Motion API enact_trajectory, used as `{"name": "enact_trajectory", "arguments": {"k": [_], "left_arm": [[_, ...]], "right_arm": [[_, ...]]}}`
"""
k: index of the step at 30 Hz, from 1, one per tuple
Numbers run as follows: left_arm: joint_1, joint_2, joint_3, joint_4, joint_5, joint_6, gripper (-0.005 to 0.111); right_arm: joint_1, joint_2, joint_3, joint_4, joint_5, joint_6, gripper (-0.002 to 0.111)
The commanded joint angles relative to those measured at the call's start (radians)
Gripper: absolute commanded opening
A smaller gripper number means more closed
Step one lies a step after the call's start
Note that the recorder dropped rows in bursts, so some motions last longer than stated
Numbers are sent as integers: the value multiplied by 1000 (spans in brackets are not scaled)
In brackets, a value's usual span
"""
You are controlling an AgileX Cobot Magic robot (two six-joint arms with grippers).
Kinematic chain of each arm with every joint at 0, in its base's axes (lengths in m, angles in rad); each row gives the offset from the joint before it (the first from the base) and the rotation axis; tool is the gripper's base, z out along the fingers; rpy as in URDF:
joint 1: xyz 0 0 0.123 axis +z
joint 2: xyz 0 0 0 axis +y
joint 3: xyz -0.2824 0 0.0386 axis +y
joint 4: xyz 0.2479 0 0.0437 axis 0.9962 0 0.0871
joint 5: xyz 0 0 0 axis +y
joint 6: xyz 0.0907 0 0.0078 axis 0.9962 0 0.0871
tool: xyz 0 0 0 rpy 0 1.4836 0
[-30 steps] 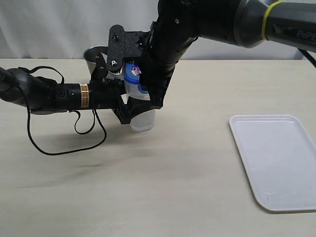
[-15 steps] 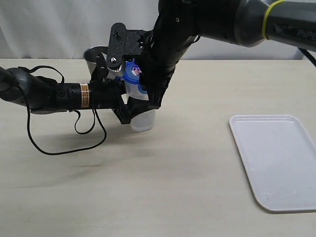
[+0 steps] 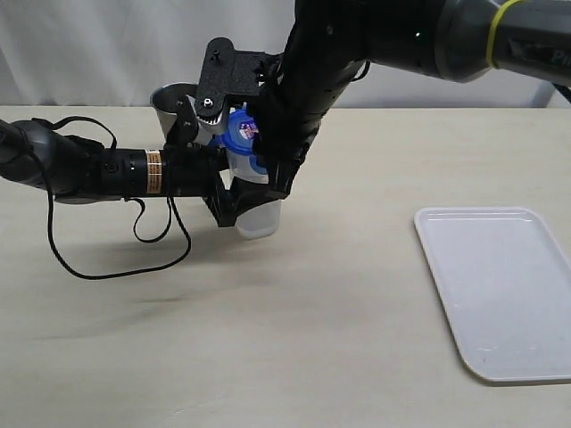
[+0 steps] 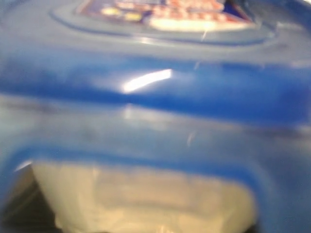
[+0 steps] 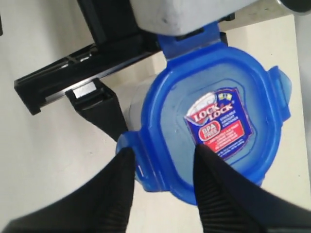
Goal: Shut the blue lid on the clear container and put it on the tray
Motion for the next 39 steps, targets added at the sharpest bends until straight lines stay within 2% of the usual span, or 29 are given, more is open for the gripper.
{"name": "enact_trajectory", "arguments": {"k": [1, 5, 10, 18, 21, 25, 27, 29, 34, 39], "left_arm": [[-43, -12, 0, 84, -80, 16, 0], [-43, -12, 0, 84, -80, 5, 0], [-43, -12, 0, 82, -80, -43, 0], [-43, -12, 0, 84, -66, -62, 0], [-43, -12, 0, 84, -63, -64, 0], [-43, -12, 0, 84, -63, -64, 0], [-43, -12, 0, 94, -64, -64, 0], [-43, -12, 0, 101, -64, -64, 0], [-43, -12, 0, 106, -64, -64, 0], [-43, -12, 0, 110, -64, -69, 0]], "right_arm": [[11, 35, 34, 138, 38, 26, 38], [11, 18, 23, 161, 43, 32, 39], [5, 16, -57, 160, 80, 118, 52], [-44, 14, -173, 163, 257, 159, 51], [-86, 0, -176, 173, 264, 176, 51], [-150, -12, -176, 319, 265, 133, 50], [-171, -12, -176, 428, 265, 93, 43], [-182, -12, -176, 499, 265, 49, 31], [-182, -5, -176, 497, 222, 66, 6], [-182, 29, -176, 373, 211, 173, 4]]}}
